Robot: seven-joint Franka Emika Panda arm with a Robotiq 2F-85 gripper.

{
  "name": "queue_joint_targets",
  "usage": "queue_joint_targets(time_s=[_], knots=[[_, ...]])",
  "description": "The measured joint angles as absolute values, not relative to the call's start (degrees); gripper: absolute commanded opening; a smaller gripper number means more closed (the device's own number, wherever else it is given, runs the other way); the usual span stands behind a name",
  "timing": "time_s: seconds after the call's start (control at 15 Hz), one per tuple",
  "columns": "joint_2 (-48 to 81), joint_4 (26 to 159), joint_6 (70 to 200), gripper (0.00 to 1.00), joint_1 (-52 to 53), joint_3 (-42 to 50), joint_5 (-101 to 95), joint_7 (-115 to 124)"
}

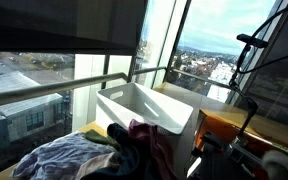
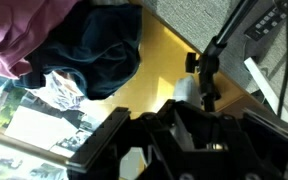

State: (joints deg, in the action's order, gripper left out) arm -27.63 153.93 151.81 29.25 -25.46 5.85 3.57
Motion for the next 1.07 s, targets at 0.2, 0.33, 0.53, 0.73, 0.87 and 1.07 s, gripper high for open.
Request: queue_joint_targets(time_s=[0.2,0.33,0.53,0.73,0.87,1.07], knots=[[-24.0,150.82,155.48,0.02,19.66,-24.68,-2.26,3.81],[-20.28,149.23,158.45,0.02,12.72,-24.25,-7.89,3.95],[-13.9,148.12,162.09,0.02,4.17,-25.32,-16.28,7.04],[-9.02,147.58,162.98,0.02,0.15,-28.32,-23.03,13.5],[-6.81,146.22,162.89,0.02,-0.18,-30.07,-26.2,18.07],[-3.7,141.77,161.66,0.02,-0.23,-31.27,-31.45,24.18]])
